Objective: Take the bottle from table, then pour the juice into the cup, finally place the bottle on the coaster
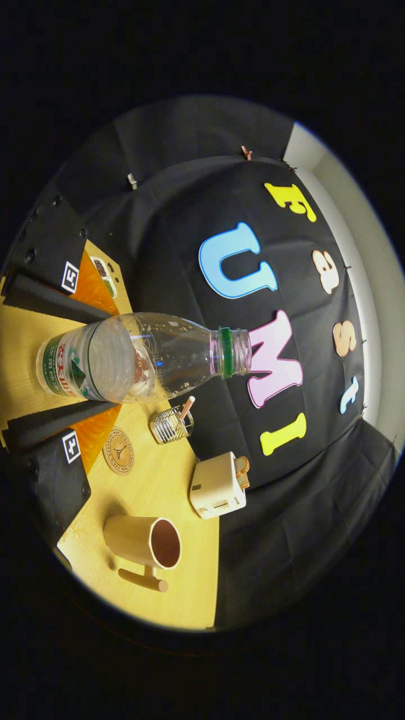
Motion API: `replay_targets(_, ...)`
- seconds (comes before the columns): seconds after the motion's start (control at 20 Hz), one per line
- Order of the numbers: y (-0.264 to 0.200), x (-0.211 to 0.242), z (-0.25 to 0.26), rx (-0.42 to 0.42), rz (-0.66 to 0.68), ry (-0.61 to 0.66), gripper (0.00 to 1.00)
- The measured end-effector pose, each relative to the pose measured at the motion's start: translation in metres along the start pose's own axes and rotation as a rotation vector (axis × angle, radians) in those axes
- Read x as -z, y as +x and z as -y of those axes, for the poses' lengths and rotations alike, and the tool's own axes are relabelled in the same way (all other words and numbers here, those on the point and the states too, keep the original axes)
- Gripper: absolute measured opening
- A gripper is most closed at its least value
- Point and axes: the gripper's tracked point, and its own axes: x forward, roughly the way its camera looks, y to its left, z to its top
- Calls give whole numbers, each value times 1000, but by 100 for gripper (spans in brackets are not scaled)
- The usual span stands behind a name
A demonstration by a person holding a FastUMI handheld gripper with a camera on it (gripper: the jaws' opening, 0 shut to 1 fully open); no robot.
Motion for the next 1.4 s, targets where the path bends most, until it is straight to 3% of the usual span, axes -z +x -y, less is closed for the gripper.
replay_targets(0.65,14,-19,51,112,-7,553,73)
replay_targets(1.15,19,-28,72,145,8,874,73)
replay_targets(1.4,17,-20,88,169,-5,973,73)
